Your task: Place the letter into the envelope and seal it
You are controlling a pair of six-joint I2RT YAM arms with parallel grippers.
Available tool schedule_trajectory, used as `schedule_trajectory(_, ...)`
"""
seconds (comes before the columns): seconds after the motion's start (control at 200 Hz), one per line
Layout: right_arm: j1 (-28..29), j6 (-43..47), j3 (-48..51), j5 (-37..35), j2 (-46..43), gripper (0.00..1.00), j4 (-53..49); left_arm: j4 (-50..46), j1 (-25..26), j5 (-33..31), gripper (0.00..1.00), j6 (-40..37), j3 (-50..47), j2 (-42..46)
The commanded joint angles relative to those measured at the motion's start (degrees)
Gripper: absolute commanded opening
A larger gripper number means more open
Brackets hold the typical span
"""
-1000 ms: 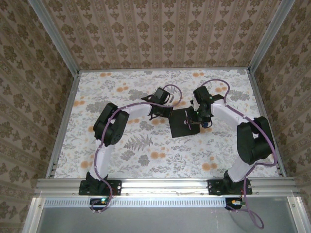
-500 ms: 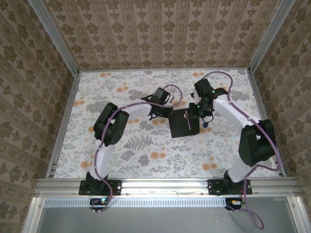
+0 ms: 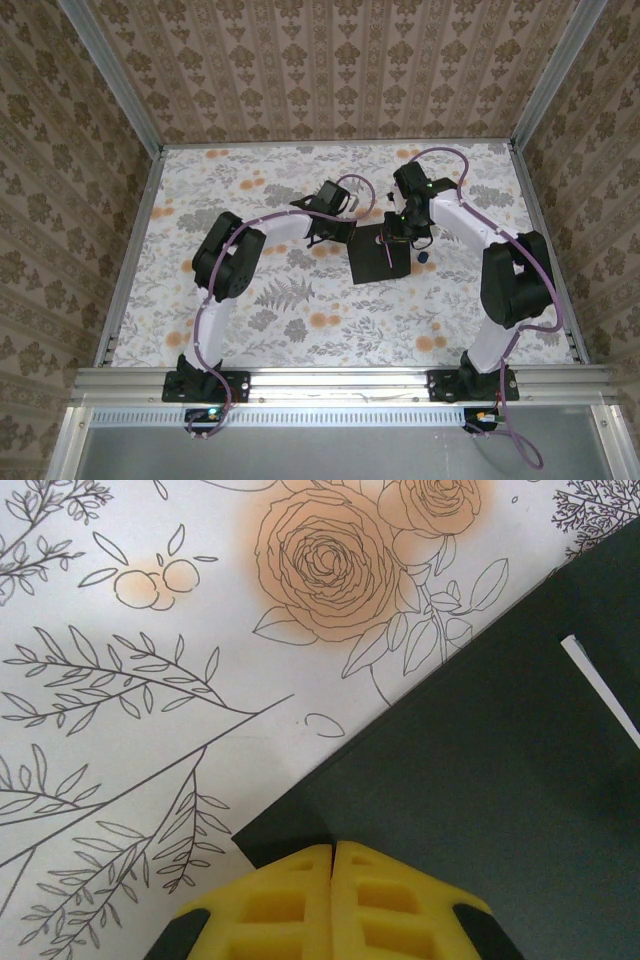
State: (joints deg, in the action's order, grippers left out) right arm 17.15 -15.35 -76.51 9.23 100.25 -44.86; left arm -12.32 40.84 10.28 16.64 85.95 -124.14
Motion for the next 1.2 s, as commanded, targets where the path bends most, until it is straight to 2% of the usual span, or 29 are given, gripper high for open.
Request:
schedule_trajectory(0.0,0.4,-0.2,0.5,0.7,1.0,0.16,1.2,-2.3,-0.2,0.2,0.00,-1.2,-0.1,1.1)
schedule_trajectory(0.305,0.5,-0.1,2.1,0.6,1.8,0.16,1.8,-2.4,-0.2,0.2,0.00,-1.1,-0.2,1.1)
schedule_trajectory(0.895,1.0,-0.4,6.8,0.3,-2.9,0.16,0.2,-2.4,-0.2,0.6,0.00,-0.9,0.1,0.8)
schedule_trajectory(1.195,1.1,-0.1,6.1,0.4,-2.7,0.16,-0.2,-2.4,-0.2,0.8,0.00,-0.9,0.4,0.7)
